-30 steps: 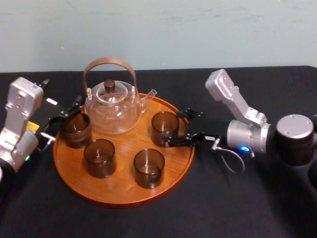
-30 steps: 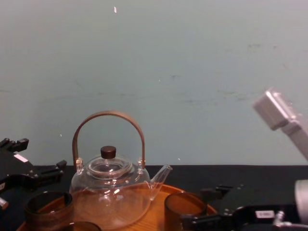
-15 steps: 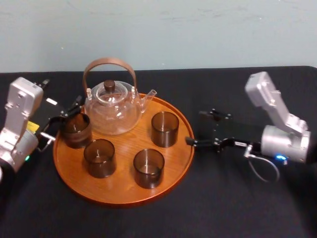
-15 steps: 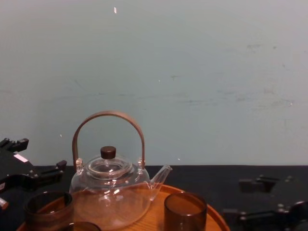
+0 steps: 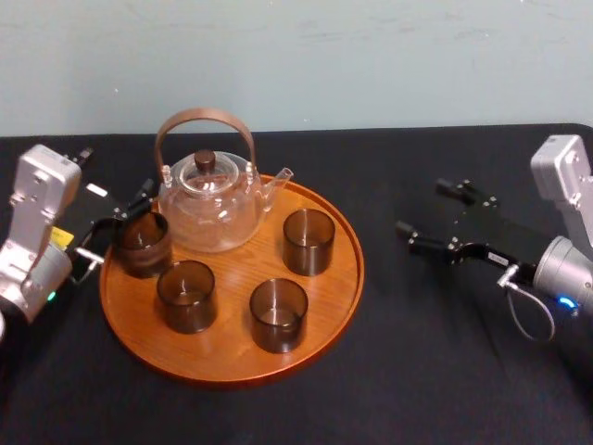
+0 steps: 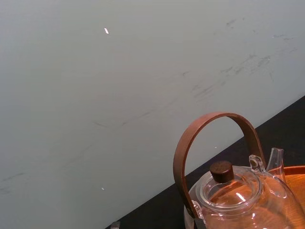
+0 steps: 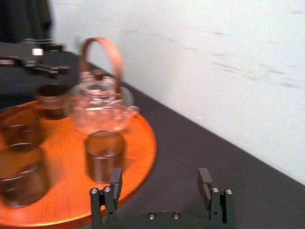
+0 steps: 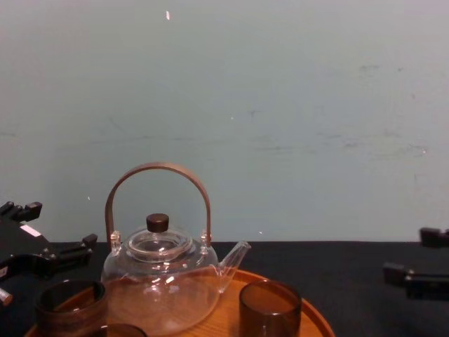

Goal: Pick up the glass from the table and place it on the tray.

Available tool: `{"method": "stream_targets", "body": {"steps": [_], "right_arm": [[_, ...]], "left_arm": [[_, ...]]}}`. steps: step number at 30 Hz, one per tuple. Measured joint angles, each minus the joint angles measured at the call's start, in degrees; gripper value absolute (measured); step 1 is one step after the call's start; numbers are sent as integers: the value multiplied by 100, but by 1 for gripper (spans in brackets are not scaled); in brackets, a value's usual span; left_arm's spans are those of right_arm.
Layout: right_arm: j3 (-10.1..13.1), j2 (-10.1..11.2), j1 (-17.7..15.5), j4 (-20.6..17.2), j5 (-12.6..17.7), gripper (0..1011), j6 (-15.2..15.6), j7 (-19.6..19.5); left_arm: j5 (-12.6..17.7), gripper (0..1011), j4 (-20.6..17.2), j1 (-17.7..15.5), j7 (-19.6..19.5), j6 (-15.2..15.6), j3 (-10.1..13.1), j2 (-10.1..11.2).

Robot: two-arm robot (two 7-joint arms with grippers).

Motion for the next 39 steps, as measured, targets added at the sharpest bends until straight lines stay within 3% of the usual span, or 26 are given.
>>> {"method": "stream_targets", "body": {"steps": [7, 14, 20, 26, 39], "right_arm": [[262, -237, -200, 3, -135, 1002, -13, -622], [427, -611, -283, 290, -377, 1002, -294, -1125], [465, -844, -244, 612, -447, 1002, -541, -1141], [499, -983, -185, 814, -504, 1002, -591, -1105], [508, -1003, -166, 840, -529, 1002, -576, -1085]], "left_arm": [[0, 1001, 0, 0, 0, 0, 0, 0], [0, 1001, 0, 0, 0, 0, 0, 0], [0, 1001, 0, 0, 0, 0, 0, 0], [0, 1001, 0, 0, 0, 0, 0, 0], [0, 1001, 0, 0, 0, 0, 0, 0]]}}
